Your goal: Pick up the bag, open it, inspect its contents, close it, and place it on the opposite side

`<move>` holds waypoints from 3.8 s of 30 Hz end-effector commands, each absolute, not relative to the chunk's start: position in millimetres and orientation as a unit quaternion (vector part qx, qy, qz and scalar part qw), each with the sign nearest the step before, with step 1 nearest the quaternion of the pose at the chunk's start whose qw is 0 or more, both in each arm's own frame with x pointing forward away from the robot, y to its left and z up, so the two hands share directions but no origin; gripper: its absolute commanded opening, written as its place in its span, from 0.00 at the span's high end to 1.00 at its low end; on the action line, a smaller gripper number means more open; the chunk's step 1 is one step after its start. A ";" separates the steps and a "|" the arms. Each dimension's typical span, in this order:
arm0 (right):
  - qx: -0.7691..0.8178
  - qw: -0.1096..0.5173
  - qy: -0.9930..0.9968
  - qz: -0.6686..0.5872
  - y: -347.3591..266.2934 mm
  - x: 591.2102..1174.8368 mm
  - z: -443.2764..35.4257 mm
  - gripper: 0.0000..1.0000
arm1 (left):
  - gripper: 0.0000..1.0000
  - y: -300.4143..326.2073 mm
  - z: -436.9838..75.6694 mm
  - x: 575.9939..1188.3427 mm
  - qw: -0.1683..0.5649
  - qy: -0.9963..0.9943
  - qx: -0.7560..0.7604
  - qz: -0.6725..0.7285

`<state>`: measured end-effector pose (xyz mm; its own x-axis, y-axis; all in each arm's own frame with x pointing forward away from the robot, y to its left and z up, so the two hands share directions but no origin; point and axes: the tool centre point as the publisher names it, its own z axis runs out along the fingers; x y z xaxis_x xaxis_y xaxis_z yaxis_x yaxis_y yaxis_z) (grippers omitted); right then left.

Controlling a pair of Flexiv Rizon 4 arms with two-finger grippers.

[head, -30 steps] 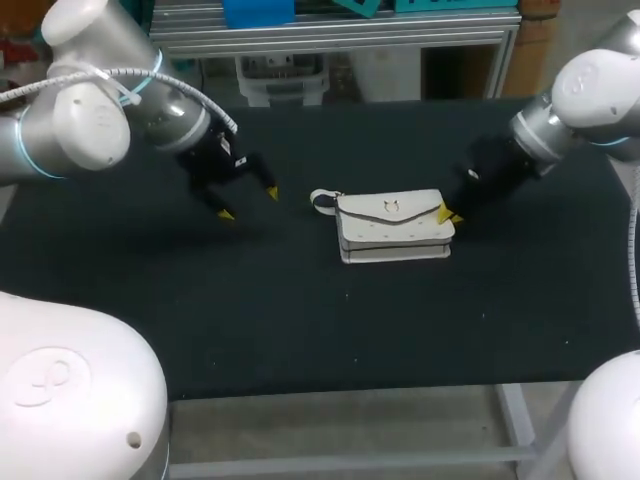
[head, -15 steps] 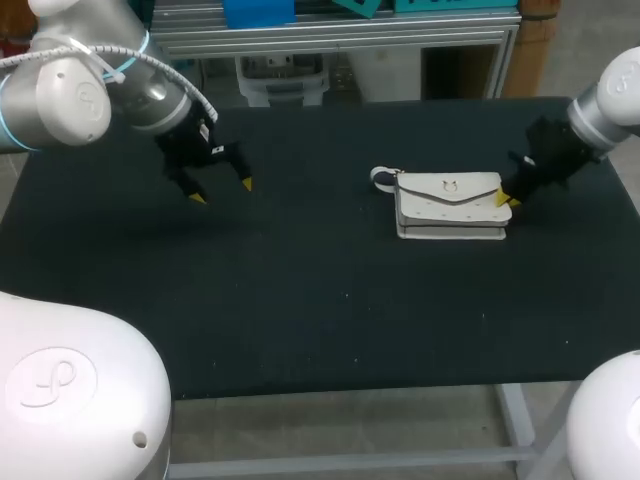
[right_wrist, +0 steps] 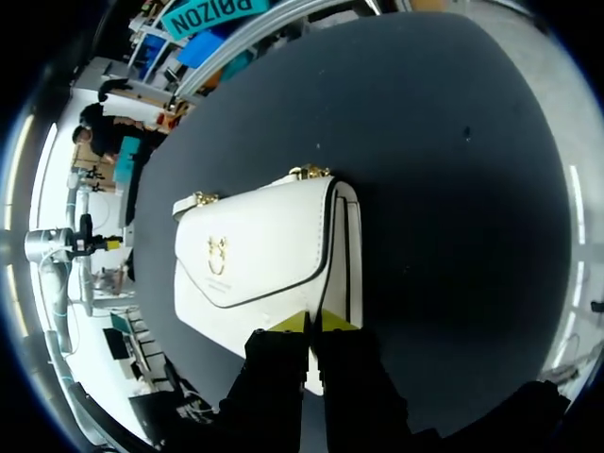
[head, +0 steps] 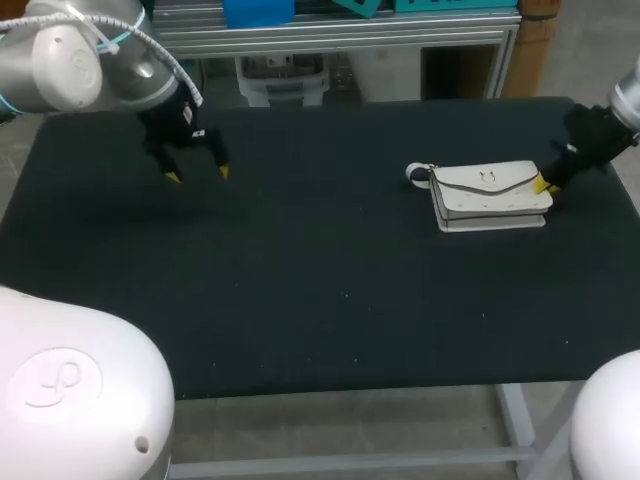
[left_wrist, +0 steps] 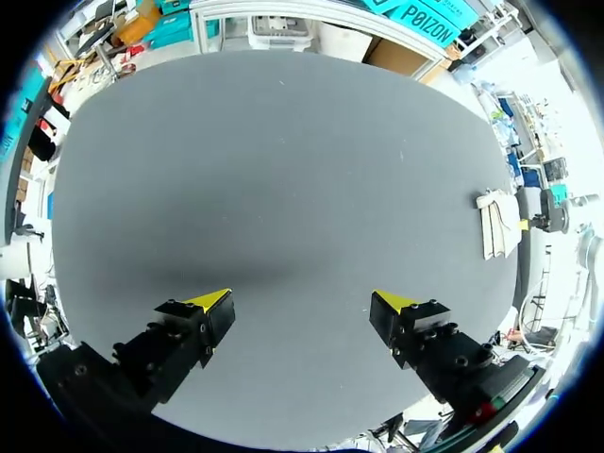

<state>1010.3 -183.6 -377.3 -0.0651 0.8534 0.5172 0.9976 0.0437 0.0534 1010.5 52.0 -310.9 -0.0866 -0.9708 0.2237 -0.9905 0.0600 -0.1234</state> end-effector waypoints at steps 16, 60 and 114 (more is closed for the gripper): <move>-0.688 0.160 -0.682 -0.192 -229.3 1044.6 -380.8 1.00 | 0.00 60.0 -304.8 1026.6 0.040 -0.711 0.695 0.101; -0.740 0.116 -0.628 -0.210 -330.5 1132.3 -382.4 1.00 | 0.00 82.9 -308.0 1026.3 0.055 -0.697 0.711 0.077; -0.684 0.043 -0.718 -0.122 -244.7 1034.9 -252.0 0.00 | 0.00 82.9 -308.0 1026.3 0.055 -0.697 0.711 0.077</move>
<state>1041.7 -251.0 -256.0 -0.0656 0.9523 0.2979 0.9945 0.0378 0.0980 1026.0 83.0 -308.2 0.0178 -0.9821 0.1876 -0.9993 -0.0238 -0.0299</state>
